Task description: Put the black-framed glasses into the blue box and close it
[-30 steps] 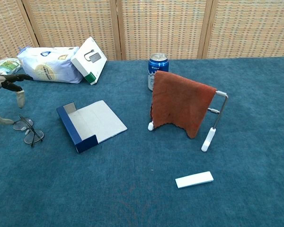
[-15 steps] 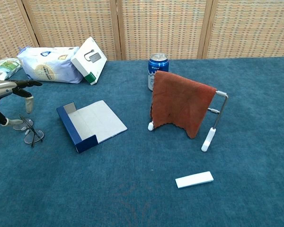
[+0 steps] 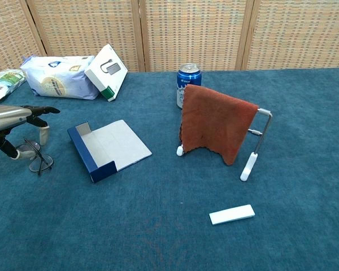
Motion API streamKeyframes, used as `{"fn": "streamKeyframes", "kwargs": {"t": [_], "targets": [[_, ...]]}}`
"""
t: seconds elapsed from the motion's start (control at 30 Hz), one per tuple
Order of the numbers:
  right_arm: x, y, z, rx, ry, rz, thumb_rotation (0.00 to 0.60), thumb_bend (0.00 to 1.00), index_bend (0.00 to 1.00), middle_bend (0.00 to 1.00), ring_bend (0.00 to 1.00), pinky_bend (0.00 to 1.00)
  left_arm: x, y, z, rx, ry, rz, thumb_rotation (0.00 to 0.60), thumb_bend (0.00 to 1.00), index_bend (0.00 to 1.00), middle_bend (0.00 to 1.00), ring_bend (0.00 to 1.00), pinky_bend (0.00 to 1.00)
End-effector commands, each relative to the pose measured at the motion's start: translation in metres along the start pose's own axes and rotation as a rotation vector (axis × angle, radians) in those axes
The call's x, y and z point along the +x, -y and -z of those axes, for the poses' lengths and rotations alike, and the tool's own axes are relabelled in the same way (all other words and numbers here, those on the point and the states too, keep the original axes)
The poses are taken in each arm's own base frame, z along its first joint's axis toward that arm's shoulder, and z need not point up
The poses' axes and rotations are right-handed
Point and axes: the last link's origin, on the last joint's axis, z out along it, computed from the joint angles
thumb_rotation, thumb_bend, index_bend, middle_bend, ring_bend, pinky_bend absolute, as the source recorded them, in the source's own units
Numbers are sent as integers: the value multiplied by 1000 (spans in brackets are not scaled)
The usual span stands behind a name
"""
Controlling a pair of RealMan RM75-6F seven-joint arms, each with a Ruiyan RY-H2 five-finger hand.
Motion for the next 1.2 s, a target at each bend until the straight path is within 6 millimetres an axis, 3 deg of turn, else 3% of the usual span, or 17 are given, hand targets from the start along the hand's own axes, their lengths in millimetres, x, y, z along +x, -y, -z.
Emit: {"fn": "streamKeyframes", "kwargs": {"t": [0.03,0.37,0.57,0.9,1.0,1.2], "targets": [[0,0,0,0,0,-1,600,105,0,112,0,0,-1,-1,-1,-1,0,-4,600,356,503,0,0,0],[0,0,0,1,1,-5,600,105,0,116,0,0,-4,4,2,11,12,-27,600,403,607,0,0,0],[0,-1,0,1,0,-6,600,105,0,117,0,0,1,4,3,4,-9,-17,600,415,614,0,0,0],[0,-1,1,2,1,-9,600,105,0,117,0,0,53,-3,15,-65,-148,68,600,431,617,0,0,0],[0,-1,0,2,2,-9,600,105,0,117,0,0,83,-16,13,-110,-210,64,600,428,617,0,0,0],[0,-1,1,1,3,-12,600,105,0,117,0,0,101,-54,-15,-166,-230,29,600,416,618,0,0,0]]}}
